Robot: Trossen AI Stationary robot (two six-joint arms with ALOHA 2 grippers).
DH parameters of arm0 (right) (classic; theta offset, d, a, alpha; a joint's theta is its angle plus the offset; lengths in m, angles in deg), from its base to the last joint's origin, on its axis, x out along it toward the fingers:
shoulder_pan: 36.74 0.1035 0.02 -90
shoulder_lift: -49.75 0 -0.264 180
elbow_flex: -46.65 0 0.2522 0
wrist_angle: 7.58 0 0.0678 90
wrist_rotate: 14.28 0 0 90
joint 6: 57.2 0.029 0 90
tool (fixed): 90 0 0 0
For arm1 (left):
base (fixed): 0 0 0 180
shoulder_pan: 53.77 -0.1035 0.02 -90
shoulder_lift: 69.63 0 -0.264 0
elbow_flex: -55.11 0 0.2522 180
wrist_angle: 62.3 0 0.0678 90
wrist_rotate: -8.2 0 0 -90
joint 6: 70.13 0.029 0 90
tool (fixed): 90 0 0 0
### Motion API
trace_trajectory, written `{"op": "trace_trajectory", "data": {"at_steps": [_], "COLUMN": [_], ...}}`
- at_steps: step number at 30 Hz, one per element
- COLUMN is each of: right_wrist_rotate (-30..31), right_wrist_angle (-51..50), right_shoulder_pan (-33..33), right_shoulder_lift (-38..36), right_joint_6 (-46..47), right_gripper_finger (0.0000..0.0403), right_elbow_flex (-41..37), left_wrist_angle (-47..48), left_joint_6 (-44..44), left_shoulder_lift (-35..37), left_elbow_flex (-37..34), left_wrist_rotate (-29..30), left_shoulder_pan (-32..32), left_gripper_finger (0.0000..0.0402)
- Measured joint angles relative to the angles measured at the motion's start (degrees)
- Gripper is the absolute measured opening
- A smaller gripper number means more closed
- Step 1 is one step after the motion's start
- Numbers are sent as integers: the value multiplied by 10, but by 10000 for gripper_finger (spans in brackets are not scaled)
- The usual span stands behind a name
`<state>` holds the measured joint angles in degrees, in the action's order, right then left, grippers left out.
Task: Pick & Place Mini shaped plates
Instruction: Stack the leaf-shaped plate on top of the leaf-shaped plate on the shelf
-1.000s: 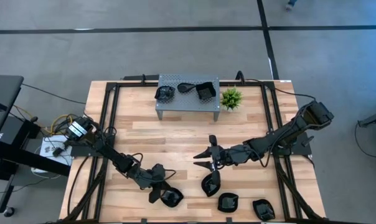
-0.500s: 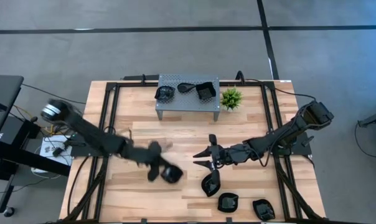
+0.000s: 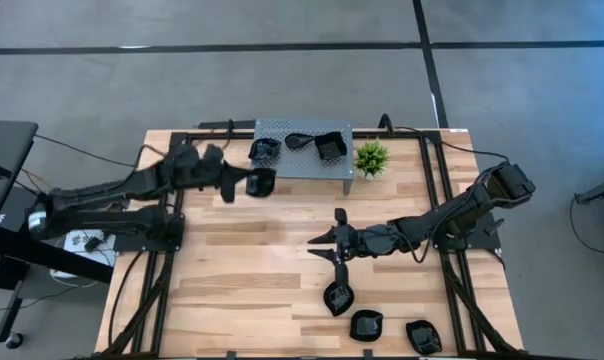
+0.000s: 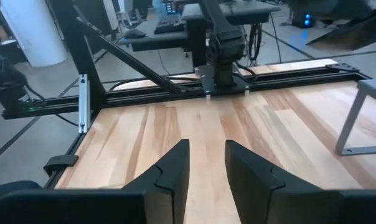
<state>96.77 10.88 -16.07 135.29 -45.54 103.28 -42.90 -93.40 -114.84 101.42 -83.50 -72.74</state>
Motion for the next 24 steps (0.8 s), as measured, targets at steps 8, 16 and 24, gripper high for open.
{"op": "trace_trajectory", "data": {"at_steps": [8, 16, 24], "right_wrist_rotate": [0, -1, -2], "right_wrist_angle": [-3, -5, -6], "right_shoulder_pan": [-22, -18, 9], "right_shoulder_lift": [0, 0, 0], "right_joint_6": [0, 0, 0], "right_gripper_finger": [98, 98, 98], "right_elbow_flex": [0, 0, 0], "left_wrist_angle": [0, 49, 83], "left_joint_6": [36, 133, 164], "left_shoulder_lift": [-109, -214, -244], "left_elbow_flex": [104, 185, 185], "left_wrist_rotate": [-190, -219, -183], "left_shoulder_pan": [-186, -262, -280], "left_gripper_finger": [4, 4, 5]}}
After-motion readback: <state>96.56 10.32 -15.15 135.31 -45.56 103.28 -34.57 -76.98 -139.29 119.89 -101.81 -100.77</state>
